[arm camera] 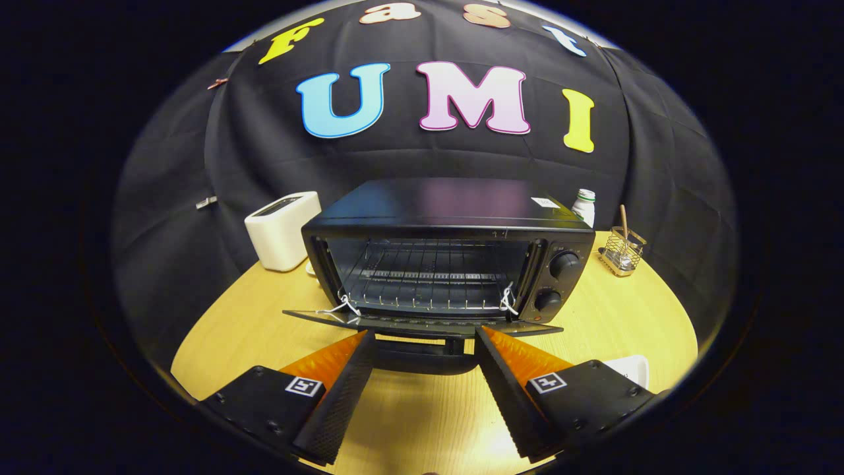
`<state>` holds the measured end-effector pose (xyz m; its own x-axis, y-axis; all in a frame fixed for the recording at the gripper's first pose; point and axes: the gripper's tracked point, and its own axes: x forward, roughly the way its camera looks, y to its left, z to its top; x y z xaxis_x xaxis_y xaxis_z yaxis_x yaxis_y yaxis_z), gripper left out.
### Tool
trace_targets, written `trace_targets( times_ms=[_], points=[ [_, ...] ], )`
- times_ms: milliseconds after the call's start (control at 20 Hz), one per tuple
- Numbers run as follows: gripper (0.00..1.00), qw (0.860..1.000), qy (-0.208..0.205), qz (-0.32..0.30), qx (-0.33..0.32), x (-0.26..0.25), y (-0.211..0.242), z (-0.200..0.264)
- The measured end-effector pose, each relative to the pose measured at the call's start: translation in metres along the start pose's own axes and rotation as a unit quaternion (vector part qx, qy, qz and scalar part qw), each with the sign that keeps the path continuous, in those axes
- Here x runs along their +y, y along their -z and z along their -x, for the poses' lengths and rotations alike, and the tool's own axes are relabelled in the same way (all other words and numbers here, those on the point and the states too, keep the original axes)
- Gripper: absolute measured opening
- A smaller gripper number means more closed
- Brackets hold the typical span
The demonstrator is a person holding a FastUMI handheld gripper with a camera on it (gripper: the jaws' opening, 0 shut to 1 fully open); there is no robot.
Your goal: Open the toaster oven, put the food inside, and close the toaster oven door.
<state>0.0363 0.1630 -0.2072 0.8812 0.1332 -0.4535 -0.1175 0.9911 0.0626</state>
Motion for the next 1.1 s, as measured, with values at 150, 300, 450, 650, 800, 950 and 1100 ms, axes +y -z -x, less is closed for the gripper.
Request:
trace_targets(
  times_ms=[150,300,450,650,800,950,1100],
  points=[
    [0.98,1.0,-0.004,-0.003,0.024,0.0,0.025,0.005],
    [0.97,0.997,-0.014,-0.004,0.069,0.001,0.062,0.007],
    [0.99,0.993,0.011,-0.004,0.119,-0.023,0.096,0.003],
    [0.99,0.993,0.02,-0.01,0.119,-0.053,0.087,0.01],
    [0.99,0.994,0.026,0.004,0.107,-0.086,0.07,0.026],
    [0.99,0.995,0.037,0.004,0.095,-0.129,0.055,0.044],
    [0.99,0.994,0.045,0.012,0.1,-0.178,0.051,0.056]
  ],
)
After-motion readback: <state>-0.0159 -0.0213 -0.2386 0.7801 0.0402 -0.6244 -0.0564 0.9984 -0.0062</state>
